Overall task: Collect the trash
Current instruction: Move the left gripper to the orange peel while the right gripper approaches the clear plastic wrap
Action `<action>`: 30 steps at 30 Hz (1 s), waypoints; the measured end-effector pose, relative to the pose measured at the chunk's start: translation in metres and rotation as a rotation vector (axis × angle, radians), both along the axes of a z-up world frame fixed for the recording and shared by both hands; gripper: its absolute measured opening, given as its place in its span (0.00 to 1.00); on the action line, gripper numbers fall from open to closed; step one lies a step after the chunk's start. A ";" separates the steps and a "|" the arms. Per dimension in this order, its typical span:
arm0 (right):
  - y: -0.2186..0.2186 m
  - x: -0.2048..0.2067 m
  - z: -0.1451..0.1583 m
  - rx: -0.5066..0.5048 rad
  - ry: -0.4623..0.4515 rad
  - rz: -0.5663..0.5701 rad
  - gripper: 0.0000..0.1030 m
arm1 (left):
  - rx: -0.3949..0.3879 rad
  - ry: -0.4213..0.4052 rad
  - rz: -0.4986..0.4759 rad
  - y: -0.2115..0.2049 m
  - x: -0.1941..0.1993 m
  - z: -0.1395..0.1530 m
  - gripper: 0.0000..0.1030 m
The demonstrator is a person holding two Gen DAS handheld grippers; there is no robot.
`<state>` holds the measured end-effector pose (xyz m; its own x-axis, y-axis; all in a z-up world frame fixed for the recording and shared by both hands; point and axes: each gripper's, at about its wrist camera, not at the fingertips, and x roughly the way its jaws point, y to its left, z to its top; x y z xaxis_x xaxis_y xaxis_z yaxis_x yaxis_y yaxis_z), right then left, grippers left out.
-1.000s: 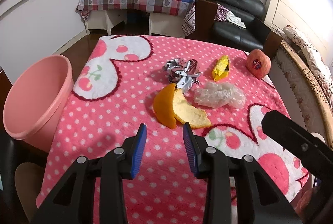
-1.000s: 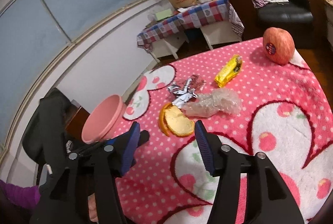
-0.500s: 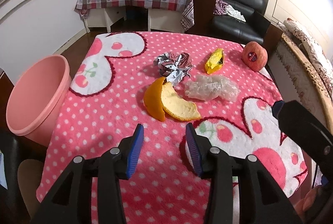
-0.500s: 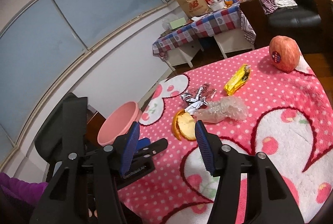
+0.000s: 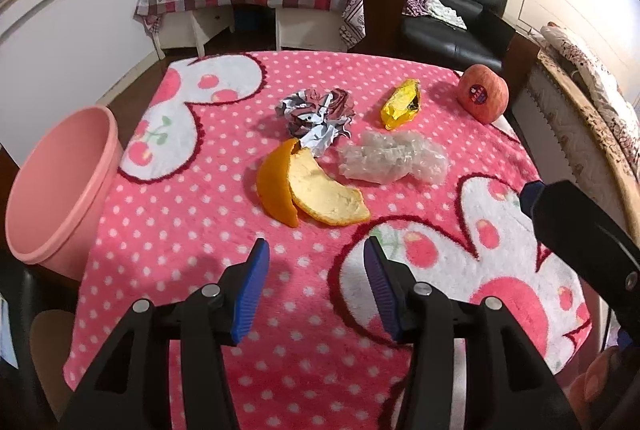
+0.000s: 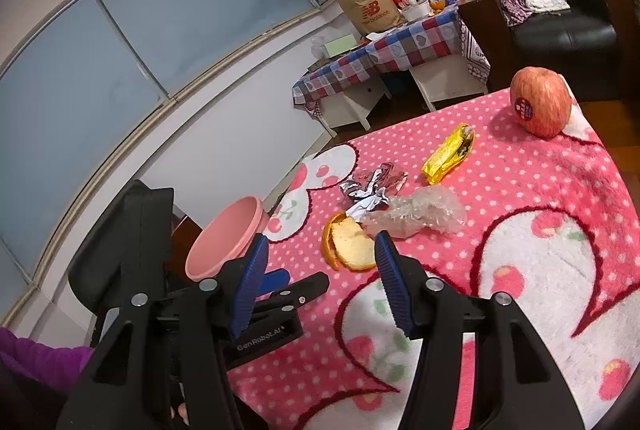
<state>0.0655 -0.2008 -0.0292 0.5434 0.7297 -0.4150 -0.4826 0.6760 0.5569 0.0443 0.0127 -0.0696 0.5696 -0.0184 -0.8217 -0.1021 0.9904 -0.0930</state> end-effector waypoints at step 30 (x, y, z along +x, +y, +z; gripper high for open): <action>-0.027 0.043 -0.030 -0.216 0.003 -0.151 0.54 | -0.084 -0.008 0.097 0.054 0.023 -0.010 0.56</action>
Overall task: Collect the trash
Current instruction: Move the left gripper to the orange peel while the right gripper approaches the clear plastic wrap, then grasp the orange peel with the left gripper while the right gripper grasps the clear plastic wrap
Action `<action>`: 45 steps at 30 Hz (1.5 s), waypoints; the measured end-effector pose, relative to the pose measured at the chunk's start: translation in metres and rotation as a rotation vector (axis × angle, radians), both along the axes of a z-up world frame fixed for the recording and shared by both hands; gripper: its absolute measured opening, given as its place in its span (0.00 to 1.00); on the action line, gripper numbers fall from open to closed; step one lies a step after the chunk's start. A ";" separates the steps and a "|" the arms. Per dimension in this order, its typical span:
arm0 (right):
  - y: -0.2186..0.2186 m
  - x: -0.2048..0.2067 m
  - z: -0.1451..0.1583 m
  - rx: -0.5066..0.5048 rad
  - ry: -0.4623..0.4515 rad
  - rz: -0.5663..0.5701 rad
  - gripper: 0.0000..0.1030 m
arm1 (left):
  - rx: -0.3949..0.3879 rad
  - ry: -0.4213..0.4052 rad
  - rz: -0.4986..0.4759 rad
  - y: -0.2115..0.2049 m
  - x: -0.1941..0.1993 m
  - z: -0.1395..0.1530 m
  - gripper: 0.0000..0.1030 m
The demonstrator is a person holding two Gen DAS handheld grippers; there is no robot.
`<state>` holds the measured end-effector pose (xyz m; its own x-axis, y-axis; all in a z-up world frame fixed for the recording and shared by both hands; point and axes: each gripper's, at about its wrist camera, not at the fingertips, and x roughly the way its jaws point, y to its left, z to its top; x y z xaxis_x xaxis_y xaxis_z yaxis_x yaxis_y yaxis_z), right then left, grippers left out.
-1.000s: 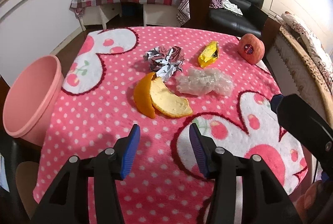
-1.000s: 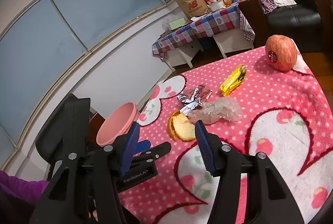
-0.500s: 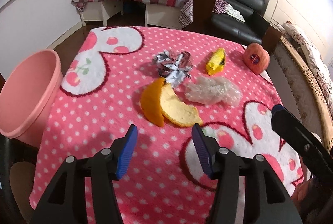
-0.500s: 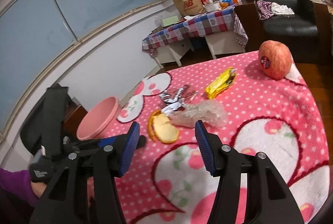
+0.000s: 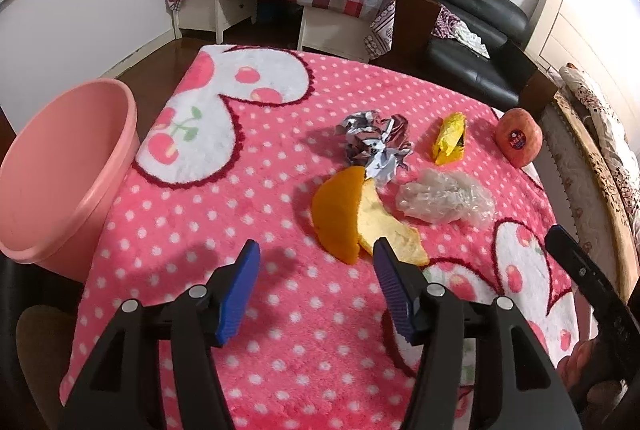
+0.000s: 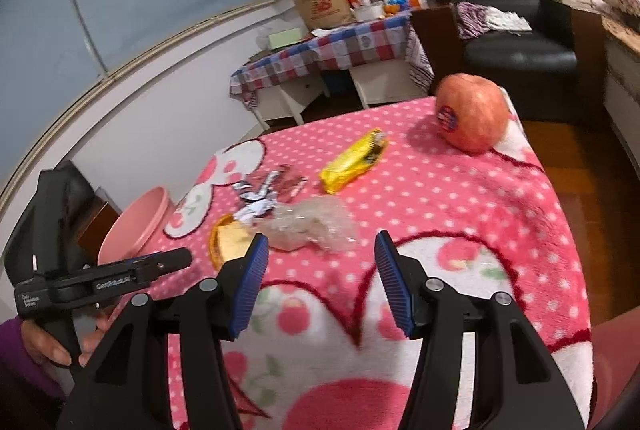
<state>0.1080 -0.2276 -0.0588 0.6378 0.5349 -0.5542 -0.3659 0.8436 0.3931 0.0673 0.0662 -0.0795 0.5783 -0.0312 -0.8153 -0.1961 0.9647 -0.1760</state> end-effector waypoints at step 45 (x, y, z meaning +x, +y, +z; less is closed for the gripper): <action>0.037 0.067 -0.034 -0.023 0.140 0.113 0.54 | 0.005 -0.080 0.000 0.029 0.011 0.001 0.05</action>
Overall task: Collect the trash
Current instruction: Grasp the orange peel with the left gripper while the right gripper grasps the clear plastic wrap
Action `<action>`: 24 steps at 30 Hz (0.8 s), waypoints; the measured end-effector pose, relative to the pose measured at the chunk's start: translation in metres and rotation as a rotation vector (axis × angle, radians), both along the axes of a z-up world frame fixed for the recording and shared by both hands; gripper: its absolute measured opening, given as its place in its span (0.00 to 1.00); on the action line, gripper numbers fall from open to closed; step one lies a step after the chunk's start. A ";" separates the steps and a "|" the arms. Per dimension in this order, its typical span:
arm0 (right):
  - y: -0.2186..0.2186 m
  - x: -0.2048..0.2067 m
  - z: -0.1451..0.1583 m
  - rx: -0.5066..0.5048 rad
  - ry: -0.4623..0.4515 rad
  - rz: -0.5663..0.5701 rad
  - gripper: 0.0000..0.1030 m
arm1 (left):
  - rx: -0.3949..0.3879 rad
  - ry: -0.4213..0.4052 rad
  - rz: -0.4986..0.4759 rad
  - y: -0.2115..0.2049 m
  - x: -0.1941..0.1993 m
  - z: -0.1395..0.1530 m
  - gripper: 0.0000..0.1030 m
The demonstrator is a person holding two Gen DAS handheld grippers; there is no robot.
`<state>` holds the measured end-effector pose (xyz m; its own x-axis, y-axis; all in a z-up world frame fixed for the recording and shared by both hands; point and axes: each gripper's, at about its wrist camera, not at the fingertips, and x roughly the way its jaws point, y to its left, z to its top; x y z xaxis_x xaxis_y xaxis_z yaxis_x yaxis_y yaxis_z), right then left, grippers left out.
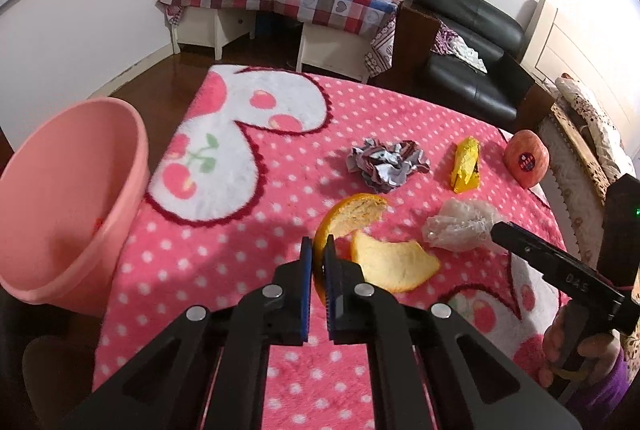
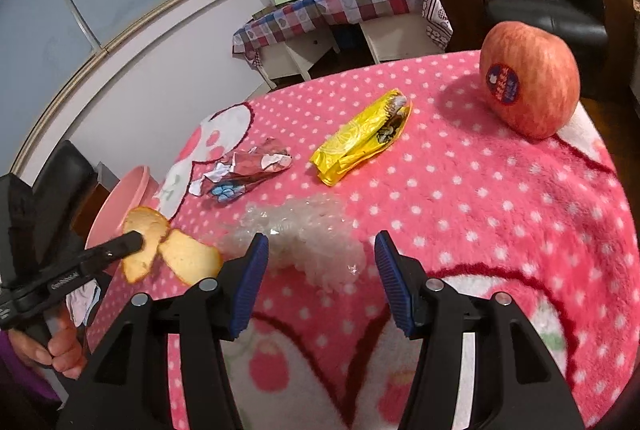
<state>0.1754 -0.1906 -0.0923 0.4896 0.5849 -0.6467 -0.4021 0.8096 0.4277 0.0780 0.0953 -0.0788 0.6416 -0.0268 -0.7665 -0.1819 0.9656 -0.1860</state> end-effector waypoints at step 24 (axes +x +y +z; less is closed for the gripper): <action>-0.032 -0.025 0.023 0.089 -0.024 -0.119 0.18 | -0.014 -0.080 -0.006 0.010 -0.010 0.024 0.05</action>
<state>0.1508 -0.2230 -0.0691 0.5736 0.5767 -0.5817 -0.3171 0.8111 0.4915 0.0681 0.1049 -0.0552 0.7004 -0.0416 -0.7125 -0.1599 0.9638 -0.2135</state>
